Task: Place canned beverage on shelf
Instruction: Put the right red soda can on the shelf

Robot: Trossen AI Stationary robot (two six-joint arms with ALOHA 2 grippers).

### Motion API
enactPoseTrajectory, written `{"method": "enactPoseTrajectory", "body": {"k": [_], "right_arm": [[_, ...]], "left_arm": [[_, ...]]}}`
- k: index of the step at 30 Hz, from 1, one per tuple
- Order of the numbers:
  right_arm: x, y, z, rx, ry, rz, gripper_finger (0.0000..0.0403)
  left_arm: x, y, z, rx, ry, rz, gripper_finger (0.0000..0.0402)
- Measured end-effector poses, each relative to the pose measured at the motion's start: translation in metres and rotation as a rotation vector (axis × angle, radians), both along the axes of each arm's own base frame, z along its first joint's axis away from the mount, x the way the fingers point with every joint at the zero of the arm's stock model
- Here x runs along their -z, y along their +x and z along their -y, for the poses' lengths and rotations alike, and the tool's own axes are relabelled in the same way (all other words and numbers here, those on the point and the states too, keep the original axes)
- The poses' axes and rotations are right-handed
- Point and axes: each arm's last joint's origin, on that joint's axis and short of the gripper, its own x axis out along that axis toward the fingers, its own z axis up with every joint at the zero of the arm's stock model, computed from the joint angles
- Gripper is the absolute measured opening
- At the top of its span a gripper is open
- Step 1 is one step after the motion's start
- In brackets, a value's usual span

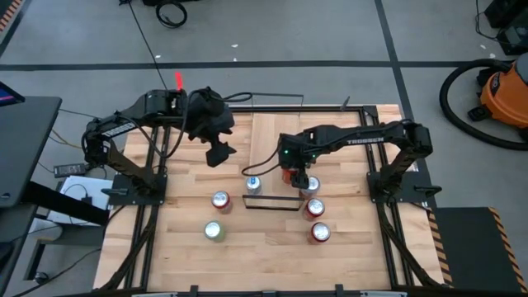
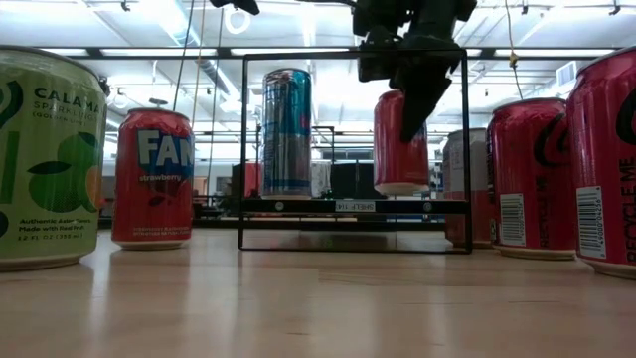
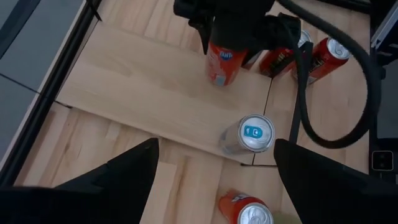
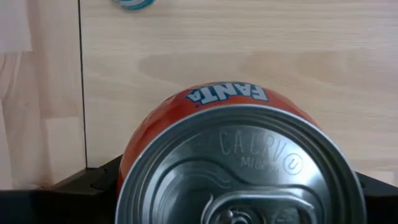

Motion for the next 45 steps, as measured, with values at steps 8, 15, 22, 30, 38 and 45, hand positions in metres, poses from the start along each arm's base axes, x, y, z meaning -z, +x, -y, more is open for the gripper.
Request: {"method": "enactPoseTrajectory", "body": {"k": [8,15,22,30,38,45], "right_arm": [[-0.001,0.003,-0.007,-0.001,-0.043,0.024,0.0326],[-0.002,0.006,-0.008,-0.004,-0.047,0.056,0.0326],[0.007,0.005,-0.008,-0.022,-0.061,0.045,0.0326],[0.016,0.002,-0.009,-0.055,-0.054,0.031,0.0326],[0.016,0.002,-0.009,-0.055,-0.054,0.034,0.0342],[0.013,-0.002,-0.01,-0.032,-0.041,0.026,0.0386]], "left_arm": [[0.004,-0.006,0.001,0.005,0.001,-0.076,0.0329],[0.002,-0.011,0.002,-0.004,-0.005,-0.067,0.0329],[-0.002,-0.014,0.002,-0.016,-0.011,-0.047,0.0329],[-0.002,-0.015,0.002,-0.021,-0.013,-0.043,0.0329],[-0.002,-0.015,0.002,-0.03,-0.021,-0.044,0.0329],[-0.001,-0.016,0.003,-0.038,-0.033,-0.06,0.0329]]}}
